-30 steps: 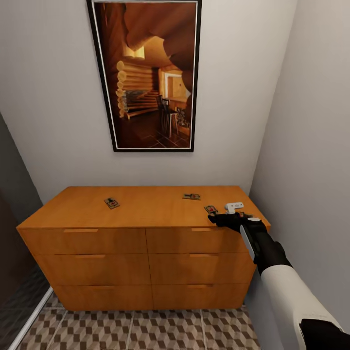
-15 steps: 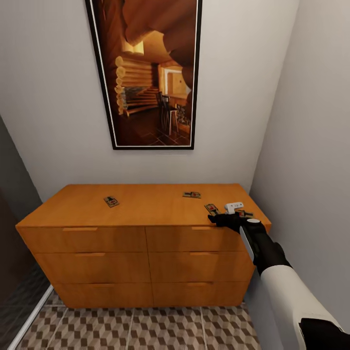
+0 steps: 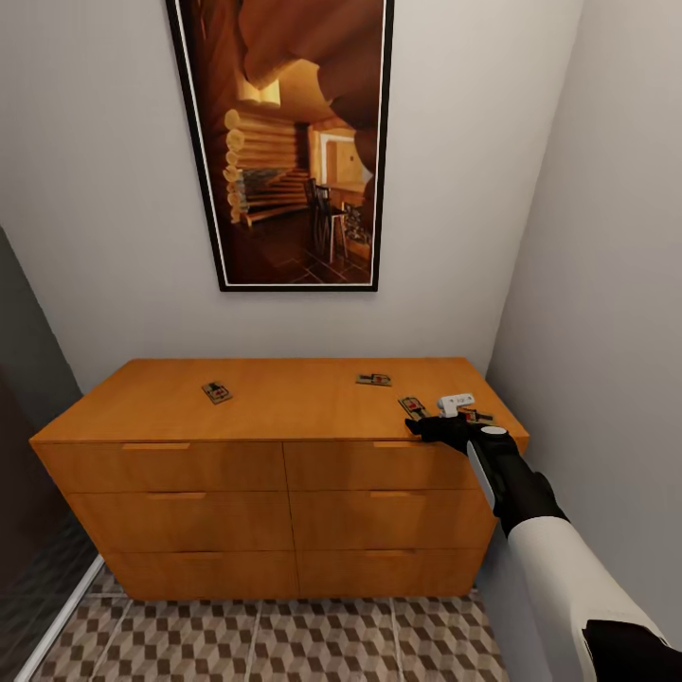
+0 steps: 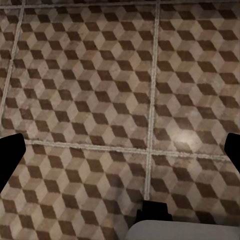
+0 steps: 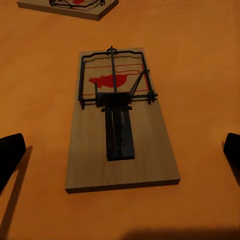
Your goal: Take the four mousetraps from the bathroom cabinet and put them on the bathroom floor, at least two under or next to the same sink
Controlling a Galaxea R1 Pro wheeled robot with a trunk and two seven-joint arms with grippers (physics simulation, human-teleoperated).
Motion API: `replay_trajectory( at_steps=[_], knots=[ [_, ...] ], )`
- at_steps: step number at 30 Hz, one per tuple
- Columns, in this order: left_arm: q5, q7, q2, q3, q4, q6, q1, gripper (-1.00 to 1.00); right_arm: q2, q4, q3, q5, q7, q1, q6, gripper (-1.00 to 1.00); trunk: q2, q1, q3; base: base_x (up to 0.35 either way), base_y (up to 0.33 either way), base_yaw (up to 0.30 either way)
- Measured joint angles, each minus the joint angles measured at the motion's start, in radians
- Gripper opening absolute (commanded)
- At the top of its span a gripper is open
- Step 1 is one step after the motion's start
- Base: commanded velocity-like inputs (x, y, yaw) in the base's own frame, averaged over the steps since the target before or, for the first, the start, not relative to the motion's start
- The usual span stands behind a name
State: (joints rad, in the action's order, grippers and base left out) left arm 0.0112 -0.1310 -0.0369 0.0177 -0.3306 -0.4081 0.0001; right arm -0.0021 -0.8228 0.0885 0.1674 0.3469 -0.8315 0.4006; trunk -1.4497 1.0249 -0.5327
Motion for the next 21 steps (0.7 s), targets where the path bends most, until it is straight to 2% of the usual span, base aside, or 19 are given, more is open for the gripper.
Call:
replay_trajectory(
  at_steps=[21],
  knots=[
    [0.000, 0.000, 0.000, 0.000, 0.000, -0.001, 0.000, 1.00, 0.000, 0.000, 0.000, 0.002, 0.000, 0.000, 0.000, 1.00, 0.000, 0.000, 0.000, 0.006, 0.000, 0.000]
  ],
)
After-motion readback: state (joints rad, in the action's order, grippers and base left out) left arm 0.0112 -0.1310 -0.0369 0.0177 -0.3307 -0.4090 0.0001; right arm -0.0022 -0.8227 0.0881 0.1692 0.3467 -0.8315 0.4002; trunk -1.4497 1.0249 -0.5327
